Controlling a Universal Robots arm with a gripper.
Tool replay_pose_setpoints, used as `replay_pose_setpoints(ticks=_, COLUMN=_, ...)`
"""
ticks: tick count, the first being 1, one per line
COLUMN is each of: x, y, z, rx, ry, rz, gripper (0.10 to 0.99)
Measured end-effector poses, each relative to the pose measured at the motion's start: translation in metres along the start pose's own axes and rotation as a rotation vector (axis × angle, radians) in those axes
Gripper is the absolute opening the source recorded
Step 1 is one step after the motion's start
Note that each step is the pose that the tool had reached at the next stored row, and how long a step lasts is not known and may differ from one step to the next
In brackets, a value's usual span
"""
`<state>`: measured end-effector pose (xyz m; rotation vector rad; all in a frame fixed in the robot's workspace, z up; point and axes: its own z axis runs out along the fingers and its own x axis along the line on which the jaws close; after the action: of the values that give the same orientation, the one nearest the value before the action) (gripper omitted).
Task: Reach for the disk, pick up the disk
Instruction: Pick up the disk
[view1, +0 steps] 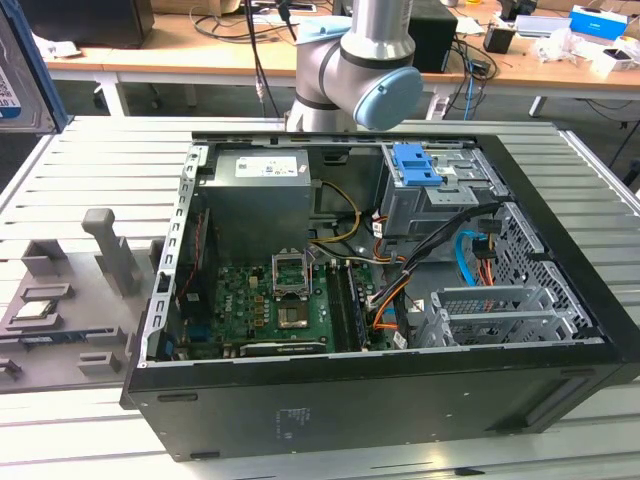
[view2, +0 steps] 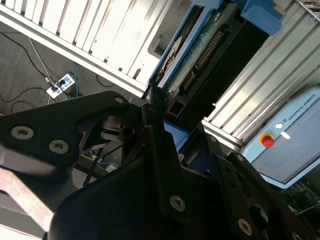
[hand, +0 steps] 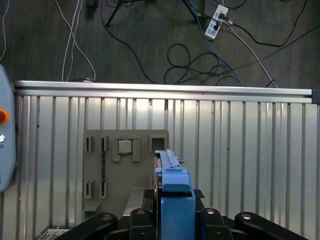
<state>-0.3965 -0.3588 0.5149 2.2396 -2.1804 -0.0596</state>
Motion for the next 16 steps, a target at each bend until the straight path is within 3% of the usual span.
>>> replay_pose_setpoints(ticks=8, x=0.0001, y=-0.0017, z=-0.0002, rx=0.0, ry=0.0, rz=0.0, gripper=0.369)
replay_pose_setpoints(ticks=16, x=0.0007, y=-0.025, z=-0.0011, rx=0.0, ry=0.0, rz=0.0, gripper=0.369)
